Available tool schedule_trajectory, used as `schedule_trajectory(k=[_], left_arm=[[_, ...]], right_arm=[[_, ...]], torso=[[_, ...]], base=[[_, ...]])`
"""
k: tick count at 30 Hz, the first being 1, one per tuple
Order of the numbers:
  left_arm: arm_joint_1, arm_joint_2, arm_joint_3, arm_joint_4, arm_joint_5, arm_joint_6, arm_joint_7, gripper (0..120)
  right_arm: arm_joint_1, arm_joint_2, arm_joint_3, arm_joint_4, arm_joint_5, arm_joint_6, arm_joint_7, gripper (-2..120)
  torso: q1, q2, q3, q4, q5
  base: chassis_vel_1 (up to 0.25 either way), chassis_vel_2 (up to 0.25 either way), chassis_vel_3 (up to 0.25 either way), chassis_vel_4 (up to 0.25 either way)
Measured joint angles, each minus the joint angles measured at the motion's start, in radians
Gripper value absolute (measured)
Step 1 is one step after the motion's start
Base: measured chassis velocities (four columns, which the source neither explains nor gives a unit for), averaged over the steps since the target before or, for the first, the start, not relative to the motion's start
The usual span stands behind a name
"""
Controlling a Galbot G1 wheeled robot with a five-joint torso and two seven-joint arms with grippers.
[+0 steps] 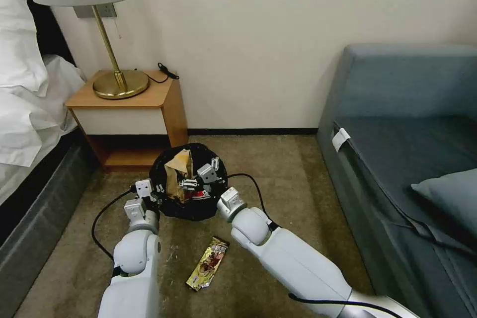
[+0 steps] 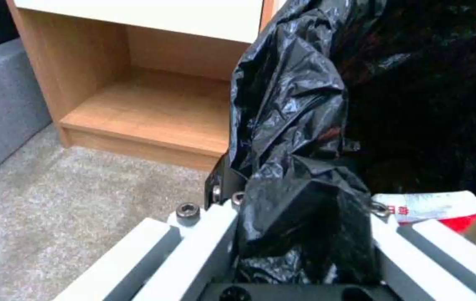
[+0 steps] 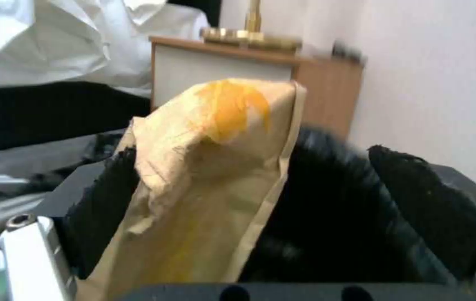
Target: Pick up the trash bin, then pick up the garbage on the floor and place it into the trash bin.
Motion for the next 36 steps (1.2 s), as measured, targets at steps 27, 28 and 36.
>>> schedule_trajectory(k=[27, 28, 36], left_arm=[[-0.004, -0.003, -0.003, 0.006, 0.005, 0.003, -0.001, 1], [-0.004, -0.003, -0.003, 0.006, 0.005, 0.003, -0.001, 1], [-0.006, -0.003, -0.002, 0.009, 0.005, 0.002, -0.001, 1]], right_arm=[[0.511, -0.063, -0.298, 0.167, 1.024, -0.751, 0.554, 100], [0.511, -0.063, -0.298, 0.167, 1.024, -0.751, 0.554, 100], [0.509, -0.045, -0.308, 0.189, 1.065, -0.808, 0.632, 100]], torso=[[0.0, 0.0, 0.0, 0.0001, -0.0001], [0.0, 0.0, 0.0, 0.0001, -0.0001], [0.0, 0.0, 0.0, 0.0001, -0.0001]], base=[[0.0, 0.0, 0.0, 0.0], [0.0, 0.0, 0.0, 0.0], [0.0, 0.0, 0.0, 0.0]])
